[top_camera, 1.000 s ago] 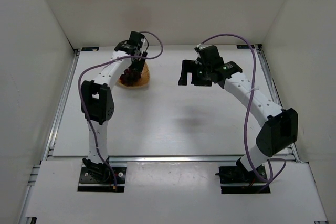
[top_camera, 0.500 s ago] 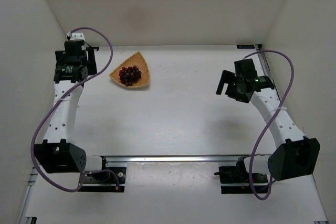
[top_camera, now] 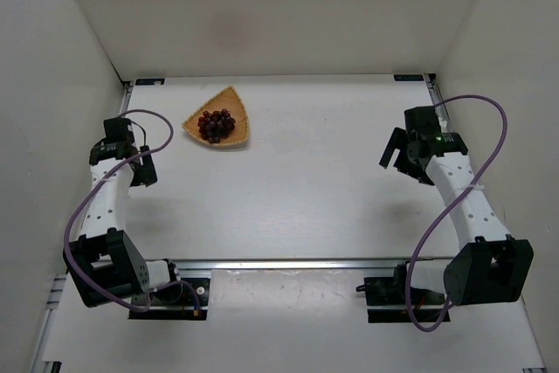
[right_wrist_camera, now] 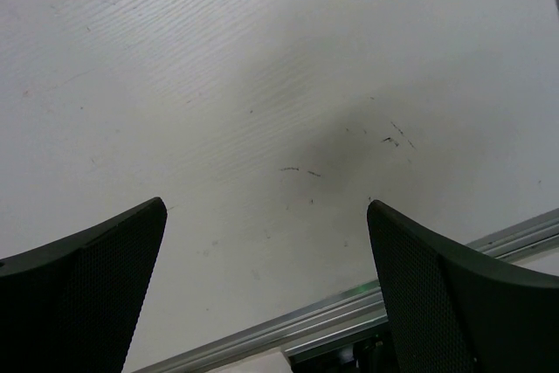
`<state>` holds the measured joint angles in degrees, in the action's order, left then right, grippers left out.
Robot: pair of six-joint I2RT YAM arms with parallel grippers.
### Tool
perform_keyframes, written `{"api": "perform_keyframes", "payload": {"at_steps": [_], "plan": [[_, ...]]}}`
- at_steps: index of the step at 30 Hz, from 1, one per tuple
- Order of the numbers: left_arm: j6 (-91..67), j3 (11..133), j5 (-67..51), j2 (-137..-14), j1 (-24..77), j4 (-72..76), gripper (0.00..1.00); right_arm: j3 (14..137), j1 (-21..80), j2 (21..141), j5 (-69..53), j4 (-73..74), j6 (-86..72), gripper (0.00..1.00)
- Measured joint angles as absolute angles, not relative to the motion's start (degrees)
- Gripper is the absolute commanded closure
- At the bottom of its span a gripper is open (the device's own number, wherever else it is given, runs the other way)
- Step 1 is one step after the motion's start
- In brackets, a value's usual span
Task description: Place and organize the fake fruits in the fruit bowl
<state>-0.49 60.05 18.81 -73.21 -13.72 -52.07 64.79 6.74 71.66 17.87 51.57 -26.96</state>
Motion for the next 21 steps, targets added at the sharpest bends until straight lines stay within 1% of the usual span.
{"api": "perform_keyframes", "payload": {"at_steps": [21], "plan": [[-1.32,60.05,15.53,-74.08,-14.74,-51.86,0.0,64.77,6.74,73.34,17.96,51.77,-27.92,0.0]]}}
